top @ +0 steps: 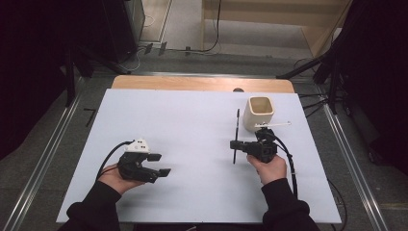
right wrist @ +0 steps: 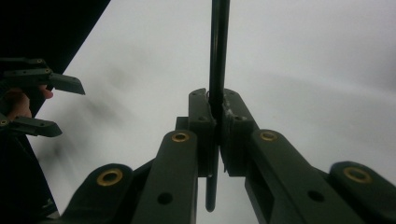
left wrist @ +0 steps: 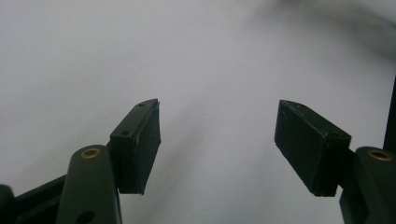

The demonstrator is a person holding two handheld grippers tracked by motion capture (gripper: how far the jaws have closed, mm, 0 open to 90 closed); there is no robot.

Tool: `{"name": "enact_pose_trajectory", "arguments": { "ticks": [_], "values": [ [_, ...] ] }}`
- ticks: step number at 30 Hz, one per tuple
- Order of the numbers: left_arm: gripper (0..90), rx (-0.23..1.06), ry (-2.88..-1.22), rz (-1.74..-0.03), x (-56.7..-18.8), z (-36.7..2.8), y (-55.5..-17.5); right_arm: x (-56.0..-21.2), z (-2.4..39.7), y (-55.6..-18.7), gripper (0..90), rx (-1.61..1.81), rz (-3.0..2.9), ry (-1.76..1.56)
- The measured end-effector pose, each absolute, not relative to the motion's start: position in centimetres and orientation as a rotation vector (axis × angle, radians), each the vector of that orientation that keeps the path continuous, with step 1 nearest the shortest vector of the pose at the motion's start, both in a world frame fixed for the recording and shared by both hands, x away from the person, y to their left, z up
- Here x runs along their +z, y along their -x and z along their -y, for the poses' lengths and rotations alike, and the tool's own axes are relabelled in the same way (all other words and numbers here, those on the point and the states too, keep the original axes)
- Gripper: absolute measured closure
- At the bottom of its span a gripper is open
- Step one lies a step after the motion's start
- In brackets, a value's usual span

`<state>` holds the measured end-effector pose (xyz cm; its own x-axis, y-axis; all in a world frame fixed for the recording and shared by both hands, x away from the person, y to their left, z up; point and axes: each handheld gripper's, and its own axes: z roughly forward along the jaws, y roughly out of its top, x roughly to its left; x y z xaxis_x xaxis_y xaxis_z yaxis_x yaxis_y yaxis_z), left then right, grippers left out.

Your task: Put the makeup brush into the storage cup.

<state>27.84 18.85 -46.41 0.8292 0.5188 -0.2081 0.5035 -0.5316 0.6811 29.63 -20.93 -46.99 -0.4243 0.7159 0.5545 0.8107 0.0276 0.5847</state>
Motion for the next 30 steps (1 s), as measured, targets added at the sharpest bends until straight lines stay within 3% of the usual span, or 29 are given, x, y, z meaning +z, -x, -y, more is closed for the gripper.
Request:
{"name": "enact_pose_trajectory", "arguments": {
  "ticks": [30],
  "values": [
    [27.0,0.010,-2.212,-0.732,-46.4,-18.8,-27.9,-46.2,22.9,-30.1,86.3,-1.347,2.205,1.687]
  ]
}}
